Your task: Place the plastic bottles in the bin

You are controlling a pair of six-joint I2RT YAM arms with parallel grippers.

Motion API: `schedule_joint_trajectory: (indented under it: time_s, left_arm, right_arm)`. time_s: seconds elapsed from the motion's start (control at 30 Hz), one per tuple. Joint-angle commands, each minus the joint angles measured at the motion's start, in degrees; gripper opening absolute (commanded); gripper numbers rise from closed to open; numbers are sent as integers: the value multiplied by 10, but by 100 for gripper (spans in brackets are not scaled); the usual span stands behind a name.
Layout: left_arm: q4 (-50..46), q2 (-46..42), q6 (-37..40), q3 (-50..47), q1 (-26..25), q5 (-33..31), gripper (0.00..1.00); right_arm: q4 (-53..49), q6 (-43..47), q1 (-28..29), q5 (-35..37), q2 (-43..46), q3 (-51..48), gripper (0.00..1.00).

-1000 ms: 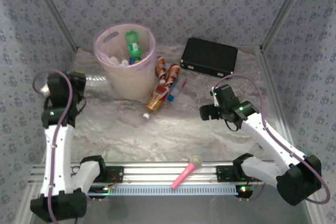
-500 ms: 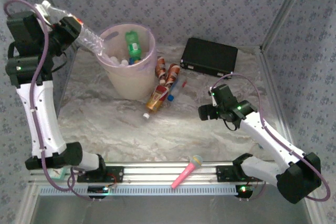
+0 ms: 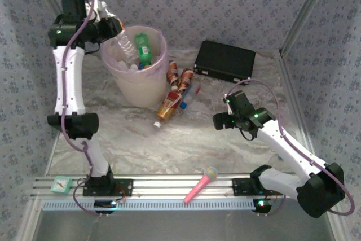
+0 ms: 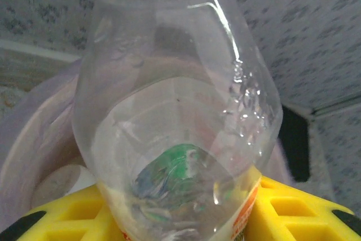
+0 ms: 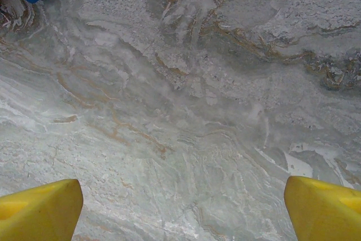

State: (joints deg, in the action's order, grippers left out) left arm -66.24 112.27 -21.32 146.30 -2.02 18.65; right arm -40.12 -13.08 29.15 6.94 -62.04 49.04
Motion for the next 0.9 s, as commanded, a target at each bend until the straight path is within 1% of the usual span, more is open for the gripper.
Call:
schedule_joint_trajectory:
  time_s: [0.0,0.07,0.13,0.33,0.5,0.6,0.73,0.8,0.87]
  left_arm:
    - [-63,10,76,34,-7,-54,41]
    - [-84,21,96,28,-8,-71,42]
    - [-92,22,109,10,-11,-71,42]
    - [-124,40,144,-9,-34,-62,48]
    - [-140,73,158,1,-55,-76,54]
    - [-149,89,162,31,-55,-87,61]
    - [-127,66,158,49,-56,-111,86]
    - [-110,45,157,43,-56,-132,89]
    - [-98,27,157,38,-55,-149,89]
  right_arm:
    - [-8,1,3,16,5,3,94]
    - [0,-2,2,14,6,-4,94]
    - [8,-2,1,9,3,-7,94]
    - [8,2,1,10,-1,-8,94]
    - [8,2,0,10,0,-10,94]
    - [8,0,0,10,1,-11,94]
    - [10,-2,1,9,6,-12,94]
    - [14,-3,1,9,4,-14,94]
    - [15,-3,1,8,-1,-13,94]
